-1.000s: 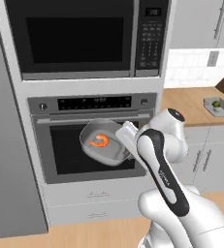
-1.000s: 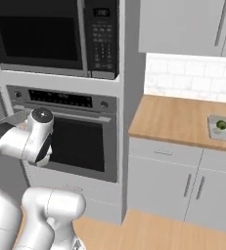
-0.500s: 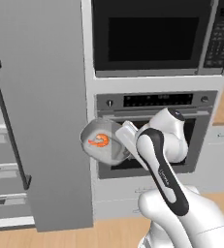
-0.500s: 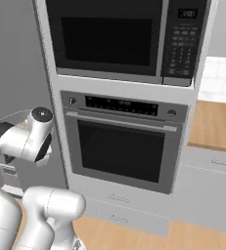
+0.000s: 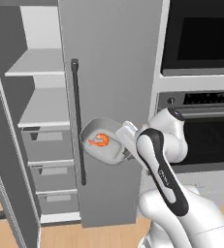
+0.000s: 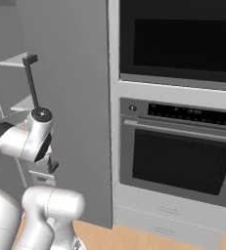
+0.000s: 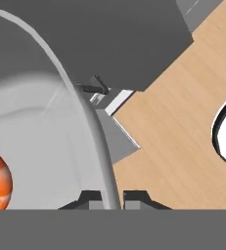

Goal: Take the meat container that has the shrimp and place it on the second highest rack of the freezer. Then take the vegetable container that has the garlic and lime and place it on the highest rack of the freezer.

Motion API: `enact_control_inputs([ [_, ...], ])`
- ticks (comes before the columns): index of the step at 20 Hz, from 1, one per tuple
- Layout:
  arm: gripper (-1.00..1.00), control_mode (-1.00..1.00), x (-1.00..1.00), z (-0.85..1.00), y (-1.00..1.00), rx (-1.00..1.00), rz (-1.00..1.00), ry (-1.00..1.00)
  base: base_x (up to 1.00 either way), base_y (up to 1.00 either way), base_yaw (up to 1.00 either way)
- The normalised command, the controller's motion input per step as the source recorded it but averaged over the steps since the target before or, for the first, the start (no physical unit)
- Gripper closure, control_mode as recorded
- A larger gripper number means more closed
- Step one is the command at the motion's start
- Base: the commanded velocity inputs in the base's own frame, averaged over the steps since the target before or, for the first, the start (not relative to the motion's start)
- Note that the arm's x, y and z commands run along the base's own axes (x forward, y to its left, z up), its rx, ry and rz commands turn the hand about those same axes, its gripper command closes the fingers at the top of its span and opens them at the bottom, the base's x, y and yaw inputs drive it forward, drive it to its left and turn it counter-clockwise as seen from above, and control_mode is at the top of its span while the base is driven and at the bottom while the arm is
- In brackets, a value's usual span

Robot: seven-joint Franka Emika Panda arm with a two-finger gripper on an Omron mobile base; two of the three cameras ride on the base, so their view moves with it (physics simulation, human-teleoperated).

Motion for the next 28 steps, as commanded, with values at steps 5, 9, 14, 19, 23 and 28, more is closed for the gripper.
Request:
enact_control_inputs([
  [5,1.0,1.0,0.0,0.0,0.0,0.0,0.0,0.0,0.19,0.78,-0.02],
  [9,1.0,1.0,0.0,0.0,0.0,0.0,0.0,0.0,0.52,0.6,-0.05],
  [14,1.0,1.0,0.0,0.0,0.0,0.0,0.0,0.0,0.46,0.31,-0.06],
  [19,1.0,1.0,0.0,0.0,0.0,0.0,0.0,0.0,0.46,0.14,-0.07],
  [23,1.0,1.0,0.0,0.0,0.0,0.0,0.0,0.0,0.29,0.27,-0.06],
  [28,1.0,1.0,0.0,0.0,0.0,0.0,0.0,0.0,0.25,0.68,-0.09],
])
